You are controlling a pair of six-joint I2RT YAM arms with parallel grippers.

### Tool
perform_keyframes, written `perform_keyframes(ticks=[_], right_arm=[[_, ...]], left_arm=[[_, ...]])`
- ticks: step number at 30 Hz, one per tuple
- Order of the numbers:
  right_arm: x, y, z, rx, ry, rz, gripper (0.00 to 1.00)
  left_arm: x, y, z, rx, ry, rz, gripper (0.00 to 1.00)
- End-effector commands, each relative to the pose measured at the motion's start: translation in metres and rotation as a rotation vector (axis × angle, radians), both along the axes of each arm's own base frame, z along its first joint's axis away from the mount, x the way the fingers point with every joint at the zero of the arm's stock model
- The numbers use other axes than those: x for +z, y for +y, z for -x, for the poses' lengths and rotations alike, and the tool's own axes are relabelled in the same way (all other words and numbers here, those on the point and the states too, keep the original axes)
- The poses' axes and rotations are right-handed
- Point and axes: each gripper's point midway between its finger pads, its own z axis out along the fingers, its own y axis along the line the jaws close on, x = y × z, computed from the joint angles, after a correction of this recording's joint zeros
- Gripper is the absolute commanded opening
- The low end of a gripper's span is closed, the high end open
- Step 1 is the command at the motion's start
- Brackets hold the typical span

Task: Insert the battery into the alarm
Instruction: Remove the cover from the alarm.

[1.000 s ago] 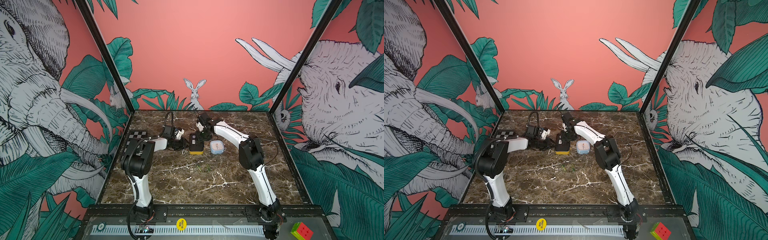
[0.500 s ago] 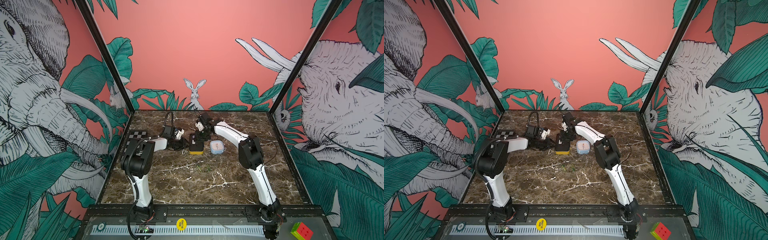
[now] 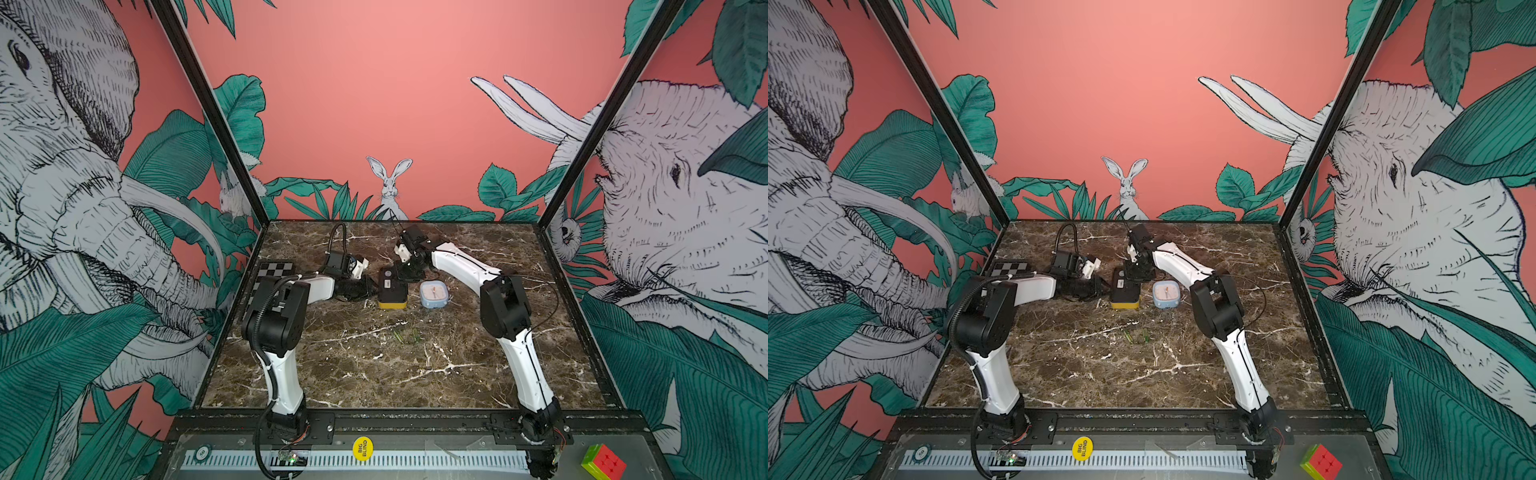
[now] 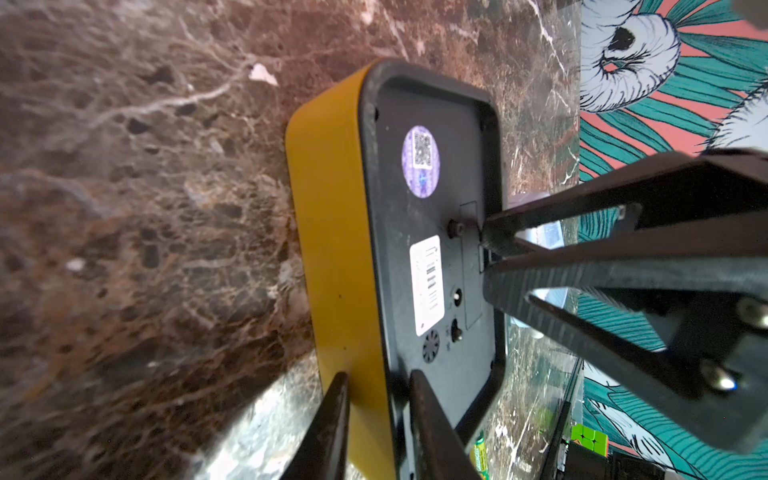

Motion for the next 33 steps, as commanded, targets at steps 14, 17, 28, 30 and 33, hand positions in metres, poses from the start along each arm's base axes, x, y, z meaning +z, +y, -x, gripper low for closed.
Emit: perform_keyframes(ticks=[14,17,28,30,33], right_arm=[[-0.022,-0.019,0.026,-0.032,0.072,0.189,0.46],[-0.030,-0.010,0.031,-0.034,0.126,0.133,0.49],[-0.038,0.006,0.039,-0.042,0.259,-0.062,0.49],[-0.036,0.009,0.038,-0.042,0.258,-0.102,0.47],[-0.027,0.013,0.033,-0.048,0.256,-0.194,0.43]], left_arm=[[-0.023,-0.002,0.040,-0.051,0.135,-0.054,0.26],[-0.026,-0.004,0.040,-0.051,0.139,-0.053,0.26],[-0.031,-0.007,0.037,-0.058,0.154,-0.054,0.25],[-0.032,-0.008,0.037,-0.061,0.158,-0.054,0.25],[-0.035,-0.009,0.038,-0.063,0.166,-0.054,0.24]])
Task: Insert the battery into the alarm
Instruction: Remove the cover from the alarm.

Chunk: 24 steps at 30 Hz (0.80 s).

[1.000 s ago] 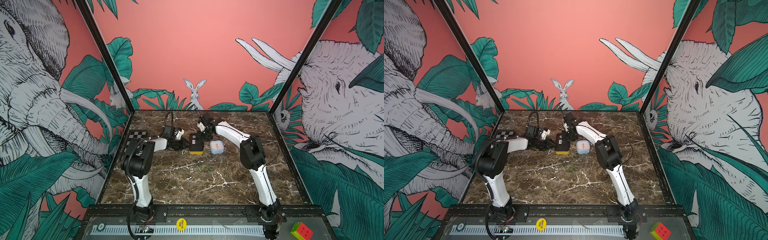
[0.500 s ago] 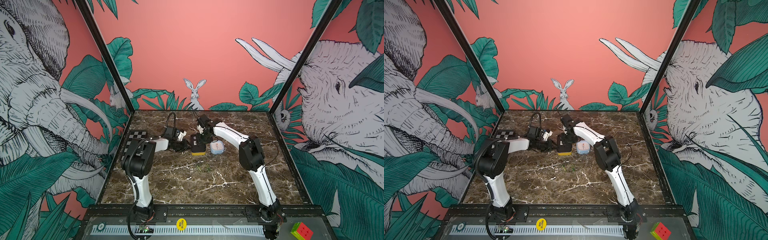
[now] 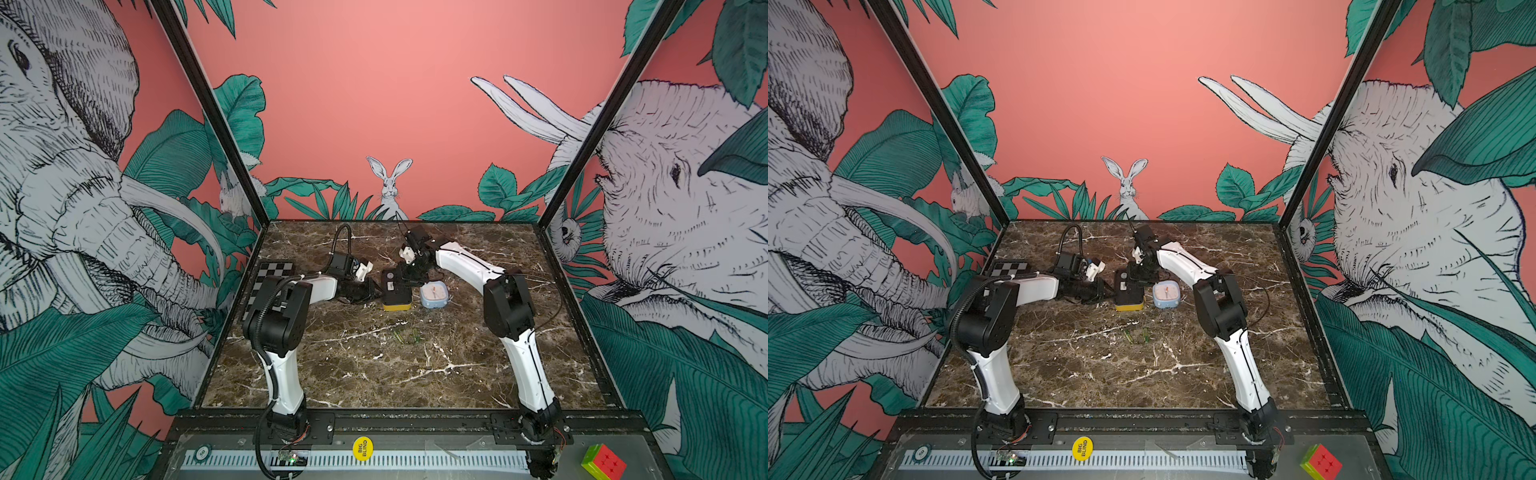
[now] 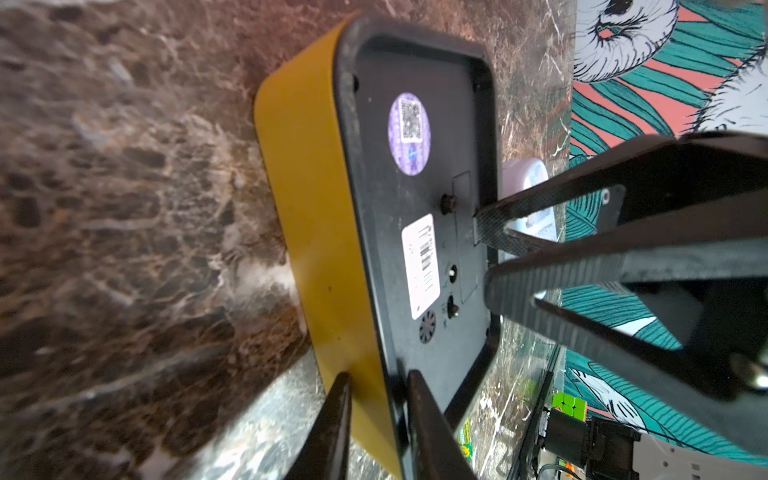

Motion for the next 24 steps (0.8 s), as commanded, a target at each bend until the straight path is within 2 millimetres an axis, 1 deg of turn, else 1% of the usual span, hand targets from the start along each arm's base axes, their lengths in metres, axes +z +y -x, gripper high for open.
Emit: perform_keyframes(ticks=[1,5,8,11,15,18,21,24], right_arm=[[-0.022,0.019,0.015,0.014,0.085,-0.118,0.42],[-0.009,0.020,0.003,-0.025,0.052,-0.254,0.36],[-0.005,0.014,-0.006,-0.060,0.043,-0.327,0.34],[0.000,0.010,-0.011,-0.071,0.019,-0.379,0.30],[0.007,0.010,-0.016,-0.072,-0.004,-0.439,0.27],[0.008,0.011,-0.019,-0.076,-0.010,-0.481,0.25],[0.006,0.010,-0.019,-0.068,-0.018,-0.481,0.23],[0.004,0.008,-0.018,-0.060,-0.020,-0.483,0.20]], left_arm=[[-0.034,0.002,0.024,-0.016,0.120,-0.070,0.24],[-0.036,0.002,0.024,-0.018,0.123,-0.073,0.24],[-0.037,0.002,0.024,-0.018,0.124,-0.074,0.25],[-0.038,0.002,0.025,-0.017,0.123,-0.078,0.24],[-0.040,0.003,0.026,-0.018,0.128,-0.082,0.24],[-0.040,0.003,0.025,-0.017,0.128,-0.082,0.24],[-0.041,0.003,0.026,-0.017,0.129,-0.083,0.24],[-0.041,0.003,0.026,-0.016,0.130,-0.084,0.24]])
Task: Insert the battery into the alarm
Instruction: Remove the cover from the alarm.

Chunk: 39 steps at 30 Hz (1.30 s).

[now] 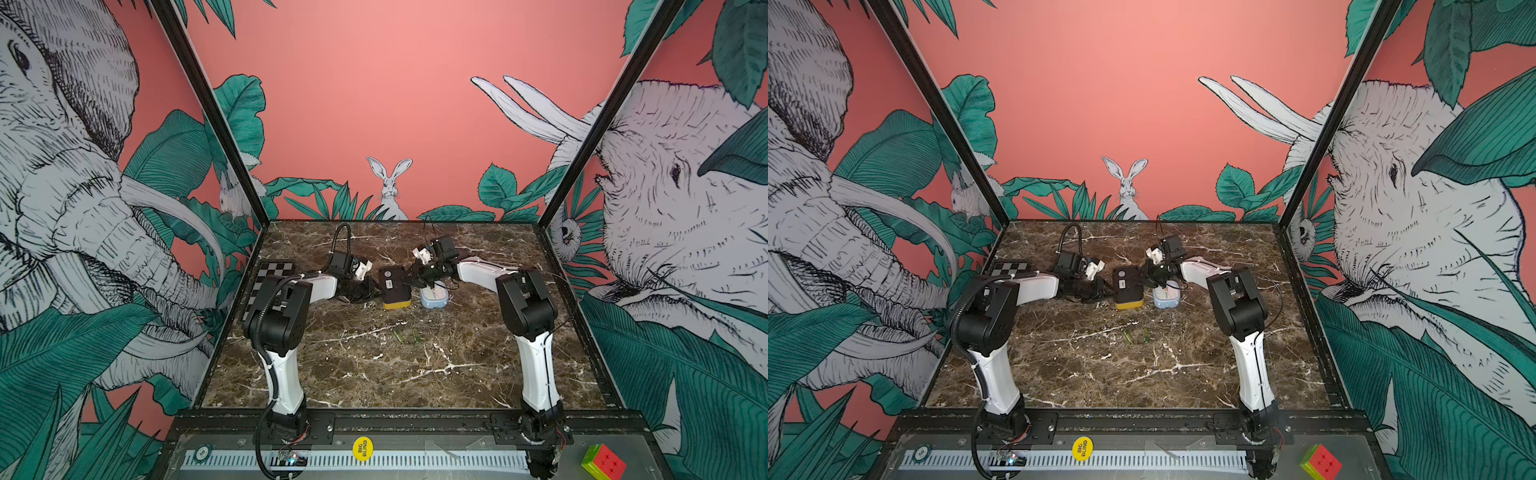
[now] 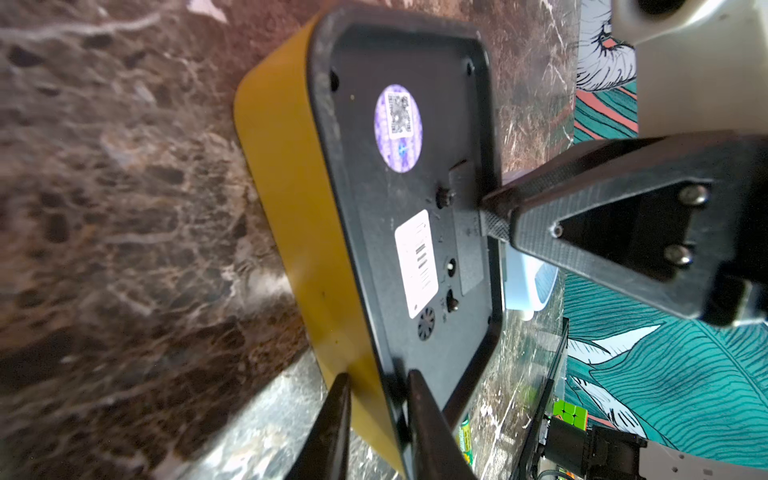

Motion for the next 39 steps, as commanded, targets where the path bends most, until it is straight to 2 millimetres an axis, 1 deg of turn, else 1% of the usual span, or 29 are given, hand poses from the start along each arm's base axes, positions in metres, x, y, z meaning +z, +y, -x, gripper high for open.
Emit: perform_keyframes(ticks=[1,14,20,24,25,26,28,29,31,33,35,36,38,39], right_arm=[[0.001,0.018,0.000,0.040,-0.063,-0.064,0.19],[0.012,0.022,0.002,0.052,-0.085,-0.131,0.01],[0.012,0.020,0.005,0.062,-0.082,-0.118,0.00],[0.020,0.018,0.003,0.059,-0.115,-0.104,0.00],[0.024,0.018,0.003,0.059,-0.130,-0.098,0.00],[0.027,0.017,0.003,0.059,-0.141,-0.092,0.03],[0.034,0.014,0.001,0.056,-0.166,-0.067,0.06],[0.036,0.012,0.002,0.056,-0.173,-0.039,0.09],[0.035,0.007,0.005,0.068,-0.179,0.033,0.11],[0.029,0.000,0.010,0.077,-0.173,0.125,0.14],[0.024,-0.008,0.013,0.085,-0.174,0.209,0.19],[0.021,-0.011,0.014,0.088,-0.172,0.241,0.23],[0.020,-0.012,0.016,0.103,-0.179,0.275,0.28],[0.017,-0.011,0.018,0.111,-0.172,0.293,0.29]], left_arm=[[-0.042,0.002,0.029,-0.028,0.124,-0.083,0.24],[-0.044,0.004,0.029,-0.020,0.128,-0.093,0.24],[-0.044,0.004,0.029,-0.018,0.128,-0.096,0.24],[-0.044,0.006,0.029,-0.013,0.127,-0.104,0.24],[-0.044,0.006,0.029,-0.014,0.126,-0.105,0.24],[-0.043,0.006,0.029,-0.012,0.123,-0.105,0.24],[-0.042,0.006,0.028,-0.011,0.116,-0.106,0.24],[-0.041,0.006,0.028,-0.011,0.114,-0.106,0.24],[-0.039,0.006,0.027,-0.010,0.107,-0.105,0.24],[-0.038,0.006,0.026,-0.010,0.100,-0.109,0.24],[-0.037,0.007,0.025,-0.008,0.094,-0.110,0.24],[-0.037,0.007,0.025,-0.007,0.095,-0.111,0.24],[-0.036,0.007,0.024,-0.006,0.092,-0.111,0.24],[-0.036,0.007,0.024,-0.007,0.091,-0.111,0.24]])
